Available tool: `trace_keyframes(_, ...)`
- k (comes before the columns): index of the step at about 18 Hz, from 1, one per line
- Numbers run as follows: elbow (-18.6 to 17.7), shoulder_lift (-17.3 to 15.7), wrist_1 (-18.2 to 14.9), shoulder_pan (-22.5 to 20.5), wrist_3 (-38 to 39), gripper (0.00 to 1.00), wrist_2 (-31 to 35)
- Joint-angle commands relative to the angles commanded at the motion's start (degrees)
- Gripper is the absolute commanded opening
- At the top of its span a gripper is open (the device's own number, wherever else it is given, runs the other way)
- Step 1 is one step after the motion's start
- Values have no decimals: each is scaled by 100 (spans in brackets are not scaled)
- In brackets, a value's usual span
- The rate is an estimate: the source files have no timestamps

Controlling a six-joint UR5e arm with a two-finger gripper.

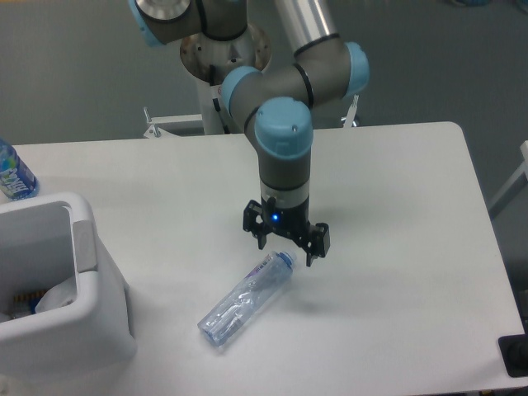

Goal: Place the trash in the trash can
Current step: 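Move the open gripper over the clear plastic water bottle, then lower the gripper onto the bottle's cap end and close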

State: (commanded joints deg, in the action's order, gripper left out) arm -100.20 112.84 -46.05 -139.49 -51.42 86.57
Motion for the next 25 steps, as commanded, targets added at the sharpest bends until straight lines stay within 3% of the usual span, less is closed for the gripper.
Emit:
trace_keyframes(4, -149, 71, 26, 176, -140, 100, -35)
trace_keyframes(14, -123, 545, 53, 343, -185, 100, 0)
trace_keyframes(20, -105, 607, 61, 352, -167, 100, 9)
trace_keyframes(25, -96, 642, 70, 378, -150, 92, 26)
